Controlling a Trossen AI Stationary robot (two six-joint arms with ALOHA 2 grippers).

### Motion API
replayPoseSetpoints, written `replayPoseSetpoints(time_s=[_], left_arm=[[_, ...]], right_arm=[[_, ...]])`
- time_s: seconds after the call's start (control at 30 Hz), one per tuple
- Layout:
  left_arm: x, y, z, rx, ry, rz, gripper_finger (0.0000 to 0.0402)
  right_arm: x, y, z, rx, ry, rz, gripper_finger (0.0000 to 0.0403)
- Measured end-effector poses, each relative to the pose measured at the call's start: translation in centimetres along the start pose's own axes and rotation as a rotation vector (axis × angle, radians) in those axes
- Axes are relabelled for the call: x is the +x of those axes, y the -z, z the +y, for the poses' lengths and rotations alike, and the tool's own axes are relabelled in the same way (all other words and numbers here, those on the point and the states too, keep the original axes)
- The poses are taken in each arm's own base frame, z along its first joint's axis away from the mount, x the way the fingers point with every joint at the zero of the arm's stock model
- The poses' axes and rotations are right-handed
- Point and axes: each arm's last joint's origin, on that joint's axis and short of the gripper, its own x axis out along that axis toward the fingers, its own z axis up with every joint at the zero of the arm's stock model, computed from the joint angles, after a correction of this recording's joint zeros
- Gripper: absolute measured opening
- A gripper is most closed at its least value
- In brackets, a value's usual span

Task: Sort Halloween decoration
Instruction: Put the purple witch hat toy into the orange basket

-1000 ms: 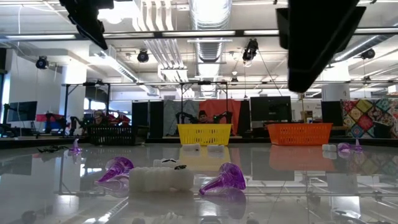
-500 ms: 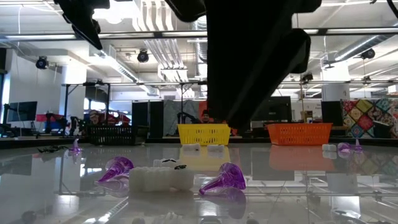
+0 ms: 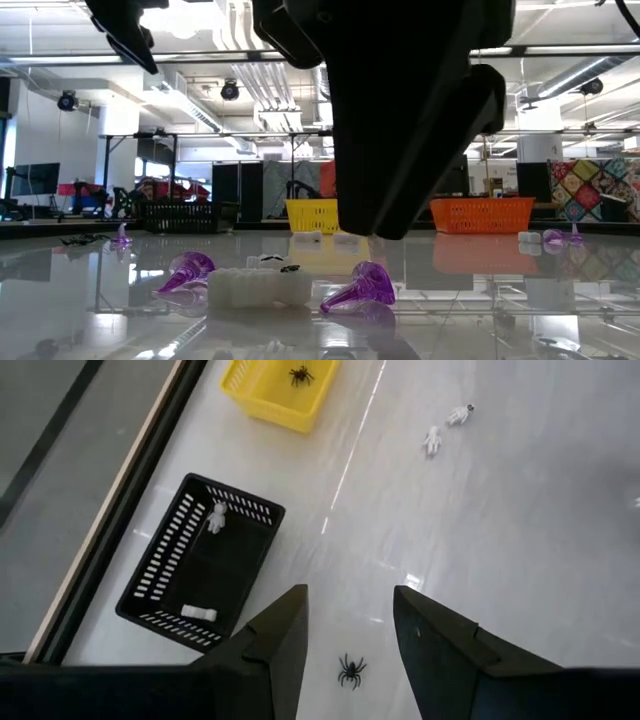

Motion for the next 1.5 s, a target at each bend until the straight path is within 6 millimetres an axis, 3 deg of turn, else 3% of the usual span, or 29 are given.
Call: replayPoseSetpoints(time_s=[0.37,0.87,1.5], left_arm=[[-0.3,0.2,-0.1,-0.013,-0.002,-0.012,0.0132],[-0.3,0.1,-0.1,-0.013,-0.002,-0.012,0.0132],[-0.3,0.2,-0.1,-0.003,-0.003,-0.014,0.0132]], right_arm=[[0.1,-0.3,-0.2,0.067,-0.014,0.018,0.0144],[0.1,-0.3,-0.1,0.394,-0.021,0.019,0.0144],[1.5,0.3,-0.1,0.442,-0.046,0.009,0.0144]])
